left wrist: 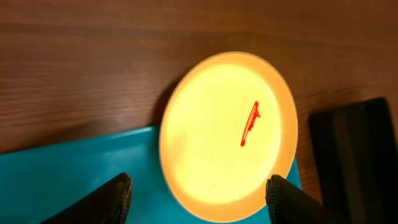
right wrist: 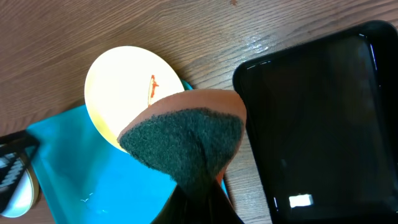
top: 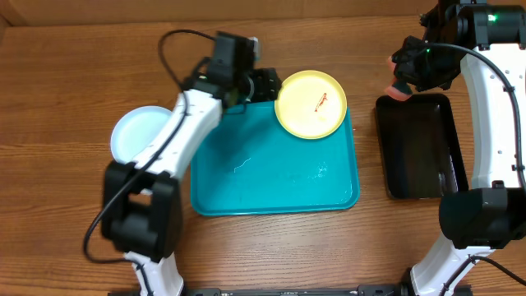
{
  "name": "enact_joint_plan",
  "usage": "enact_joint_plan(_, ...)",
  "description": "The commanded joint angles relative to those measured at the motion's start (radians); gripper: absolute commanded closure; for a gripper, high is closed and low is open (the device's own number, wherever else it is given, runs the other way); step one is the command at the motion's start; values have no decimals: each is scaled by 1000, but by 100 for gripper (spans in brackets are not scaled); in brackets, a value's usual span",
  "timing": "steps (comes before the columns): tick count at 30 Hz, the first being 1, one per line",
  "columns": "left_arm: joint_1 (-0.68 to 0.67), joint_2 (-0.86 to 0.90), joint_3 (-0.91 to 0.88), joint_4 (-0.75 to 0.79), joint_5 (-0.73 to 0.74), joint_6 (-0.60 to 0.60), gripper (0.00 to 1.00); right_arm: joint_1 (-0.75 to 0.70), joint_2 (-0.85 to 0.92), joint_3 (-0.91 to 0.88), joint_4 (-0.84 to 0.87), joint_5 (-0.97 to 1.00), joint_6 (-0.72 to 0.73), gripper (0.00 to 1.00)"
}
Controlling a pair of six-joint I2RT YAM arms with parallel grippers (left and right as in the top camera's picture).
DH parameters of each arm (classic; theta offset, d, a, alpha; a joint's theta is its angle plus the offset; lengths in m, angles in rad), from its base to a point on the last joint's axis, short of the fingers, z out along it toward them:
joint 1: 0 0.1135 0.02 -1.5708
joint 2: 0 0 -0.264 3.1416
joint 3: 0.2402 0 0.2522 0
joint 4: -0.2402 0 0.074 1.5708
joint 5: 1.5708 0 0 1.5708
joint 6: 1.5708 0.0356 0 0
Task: Clean dirty plates on tray and stack at the side
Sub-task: 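Move left gripper to the remaining cream plate on the tray, then slide the cream plate toward tray center with left gripper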
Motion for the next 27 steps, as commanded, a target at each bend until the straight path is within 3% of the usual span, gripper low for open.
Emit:
enact_joint_plan(1,-63,80,15,28,-60,-68,30,-7,-16,25,1,-1,-13,96)
enact_joint_plan(6,-94,150,15,56,-153,-92,30,-7,-16,25,-2,-1,-13,96)
enact_joint_plan(15,-97,242,14,59,-227,-88,48,-7,-16,25,-2,-1,-14,96)
enact_joint_plan(18,-97,242,14,60,-229,-87,66,-7,-16,25,-2,-1,-14,96)
enact_joint_plan(19,-97,242,14,55,-229,-88,82,-7,-16,25,-2,-1,-14,96)
enact_joint_plan(21,-94,241,14,30,-230,-85,96,-7,-16,25,-2,-1,-14,96)
enact_joint_plan(27,-48,206,65,-252,-268,-61,96,-7,-16,25,-5,-2,-14,96)
